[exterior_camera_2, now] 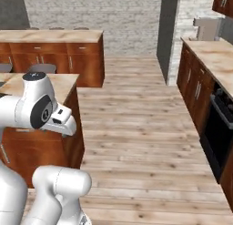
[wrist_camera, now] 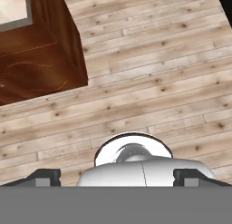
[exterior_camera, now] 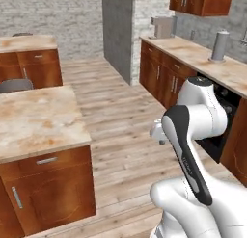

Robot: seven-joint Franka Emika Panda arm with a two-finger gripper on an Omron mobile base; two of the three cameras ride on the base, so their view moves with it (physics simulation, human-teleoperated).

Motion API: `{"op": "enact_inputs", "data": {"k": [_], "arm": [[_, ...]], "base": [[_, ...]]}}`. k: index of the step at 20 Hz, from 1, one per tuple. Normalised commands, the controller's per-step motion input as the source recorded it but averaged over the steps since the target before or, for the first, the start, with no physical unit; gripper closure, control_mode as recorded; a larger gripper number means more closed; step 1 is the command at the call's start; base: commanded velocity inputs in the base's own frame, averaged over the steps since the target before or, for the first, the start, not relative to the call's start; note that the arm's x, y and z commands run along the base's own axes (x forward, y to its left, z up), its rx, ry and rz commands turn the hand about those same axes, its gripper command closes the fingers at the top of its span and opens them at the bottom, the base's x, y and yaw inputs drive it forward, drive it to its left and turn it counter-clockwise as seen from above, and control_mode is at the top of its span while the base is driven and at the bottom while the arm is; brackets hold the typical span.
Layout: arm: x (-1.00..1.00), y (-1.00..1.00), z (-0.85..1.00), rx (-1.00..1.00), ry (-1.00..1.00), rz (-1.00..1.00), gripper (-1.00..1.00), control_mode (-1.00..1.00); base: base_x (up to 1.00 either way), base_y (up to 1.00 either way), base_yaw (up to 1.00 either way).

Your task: Pick the cup and bowl from the counter and place them on the counter next to the sink.

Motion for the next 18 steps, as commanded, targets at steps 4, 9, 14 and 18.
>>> {"op": "enact_inputs", "data": {"k": [4, 9, 14, 18], "arm": [[0.00, 0.00, 0.00, 0.00, 0.00, 0.00, -1.00, 1.00], [0.00, 0.00, 0.00, 0.00, 0.00, 0.00, -1.00, 1.00], [0.00, 0.00, 0.00, 0.00, 0.00, 0.00, -1.00, 1.00], [0.00, 0.00, 0.00, 0.00, 0.00, 0.00, -1.00, 1.00]], "base": [[-0.16, 1.00, 0.00], [-0.12, 1.00, 0.00], [-0.06, 1.00, 0.00], [-0.02, 1.00, 0.00]]}}
